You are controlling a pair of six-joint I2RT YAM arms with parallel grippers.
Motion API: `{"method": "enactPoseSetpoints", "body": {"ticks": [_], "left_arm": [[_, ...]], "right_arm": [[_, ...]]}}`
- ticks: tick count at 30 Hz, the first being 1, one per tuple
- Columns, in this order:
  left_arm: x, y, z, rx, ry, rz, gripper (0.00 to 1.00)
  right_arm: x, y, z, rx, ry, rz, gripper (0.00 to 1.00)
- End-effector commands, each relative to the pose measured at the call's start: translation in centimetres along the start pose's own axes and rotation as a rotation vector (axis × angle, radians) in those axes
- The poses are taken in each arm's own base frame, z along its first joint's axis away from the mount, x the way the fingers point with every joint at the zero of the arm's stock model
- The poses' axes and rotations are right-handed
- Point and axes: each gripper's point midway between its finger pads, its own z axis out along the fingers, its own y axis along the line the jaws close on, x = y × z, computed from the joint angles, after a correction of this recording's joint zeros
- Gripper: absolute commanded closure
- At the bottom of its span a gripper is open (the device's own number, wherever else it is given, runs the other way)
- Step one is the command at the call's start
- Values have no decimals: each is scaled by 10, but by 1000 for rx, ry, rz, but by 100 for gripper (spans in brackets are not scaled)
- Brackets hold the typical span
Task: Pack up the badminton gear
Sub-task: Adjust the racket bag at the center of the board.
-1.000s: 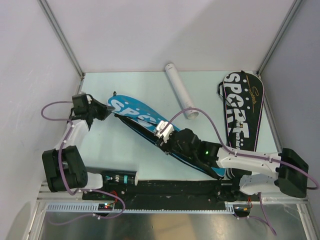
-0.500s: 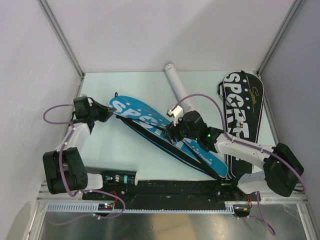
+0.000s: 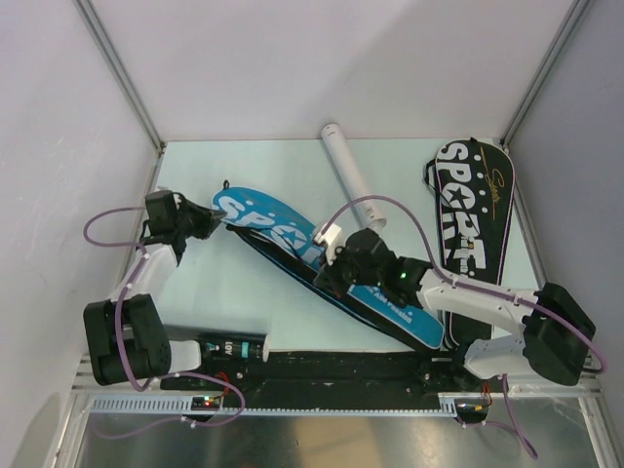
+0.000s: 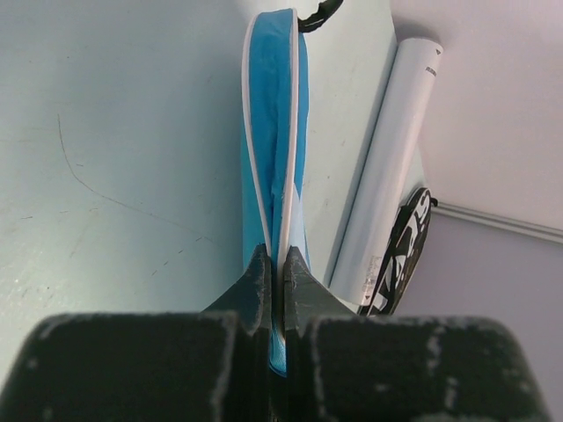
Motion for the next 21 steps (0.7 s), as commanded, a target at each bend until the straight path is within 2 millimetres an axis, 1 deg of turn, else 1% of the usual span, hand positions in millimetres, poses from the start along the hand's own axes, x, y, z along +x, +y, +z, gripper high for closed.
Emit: {"method": "enactPoseSetpoints", "body": {"ticks": [1,5,6,8,10,12,14,16,18,20,21], "left_arm": [[-17,-21,-7,71,-116,5,100],[-17,-17,-6,62,-134,-8,100],[-16,-17,-6,63,-136,-14,100],[-15,-17,-5,68,-137,-27,100],[-14,-17,-4,71,-136,-36,100],[-14,-17,-4,69,-138,-49,100],[-14,-16,-5,68,-143,-60,100],[-13,-16,-6,70,-144,-71,100],[-10,-14,-6,71,-139,-88,100],[-7,-13,-7,73,-129,-116,100],[-5,-14,-8,79,-123,-132,100]], "right_arm": [[-29,67,-2,-168,-80,-50,100],[-12,94,9,-225,-38,-86,98],[-6,104,12,-269,-23,-94,97],[9,115,17,-318,23,-114,96],[33,114,26,-321,97,-130,96],[57,106,36,-286,176,-120,97],[73,95,42,-226,235,-101,98],[76,83,46,-145,256,-73,96],[67,74,46,-72,236,-43,90],[50,69,43,-20,187,-10,79],[36,70,39,-12,150,6,74]]}}
